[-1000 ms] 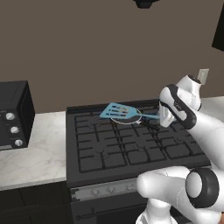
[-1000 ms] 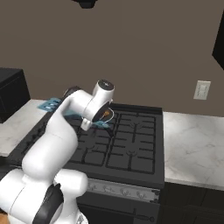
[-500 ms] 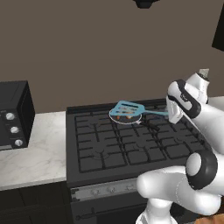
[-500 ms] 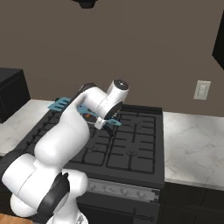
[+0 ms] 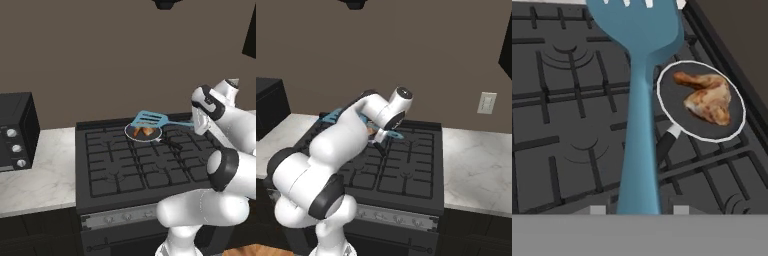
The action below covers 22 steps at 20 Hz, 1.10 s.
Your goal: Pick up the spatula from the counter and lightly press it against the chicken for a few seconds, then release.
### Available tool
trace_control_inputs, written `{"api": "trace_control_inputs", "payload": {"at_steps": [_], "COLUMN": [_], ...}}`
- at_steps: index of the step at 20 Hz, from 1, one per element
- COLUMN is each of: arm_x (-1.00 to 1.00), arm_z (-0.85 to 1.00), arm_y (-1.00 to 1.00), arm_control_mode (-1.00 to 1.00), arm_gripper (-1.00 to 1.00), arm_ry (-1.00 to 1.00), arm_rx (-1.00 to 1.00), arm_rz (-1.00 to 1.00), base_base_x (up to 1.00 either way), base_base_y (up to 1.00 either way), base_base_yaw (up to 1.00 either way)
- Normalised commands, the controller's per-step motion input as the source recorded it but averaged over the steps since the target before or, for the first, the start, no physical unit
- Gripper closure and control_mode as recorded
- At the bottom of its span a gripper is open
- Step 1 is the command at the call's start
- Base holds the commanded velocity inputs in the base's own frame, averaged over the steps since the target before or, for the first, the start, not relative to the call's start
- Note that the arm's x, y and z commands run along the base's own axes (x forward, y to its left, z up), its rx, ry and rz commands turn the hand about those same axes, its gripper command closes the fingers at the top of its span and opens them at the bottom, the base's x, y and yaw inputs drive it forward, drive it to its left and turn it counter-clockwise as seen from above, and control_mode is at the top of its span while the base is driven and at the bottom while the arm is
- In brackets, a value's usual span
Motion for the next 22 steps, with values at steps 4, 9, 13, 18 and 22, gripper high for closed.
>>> {"api": "trace_control_inputs", "payload": {"at_steps": [4, 9, 13, 18, 22], "arm_x": [0.48, 0.42, 0.31, 0.34, 0.36], "arm_z": [0.00, -0.01, -0.10, -0.14, -0.15], "arm_y": [-0.24, -0.22, -0.23, -0.13, -0.08], "arm_control_mode": [-1.00, -1.00, -1.00, -1.00, -1.00], "arm_gripper": [1.00, 1.00, 1.00, 1.00, 1.00], "arm_ry": [0.04, 0.10, 0.12, 0.11, 0.12], "arm_rx": [0.00, 0.00, 0.00, 0.00, 0.00], "arm_rz": [0.00, 0.02, 0.08, 0.10, 0.10], "base_base_x": [0.00, 0.00, 0.00, 0.00, 0.00], "base_base_y": [0.00, 0.00, 0.00, 0.00, 0.00], "base_base_yaw": [0.00, 0.00, 0.00, 0.00, 0.00]}}
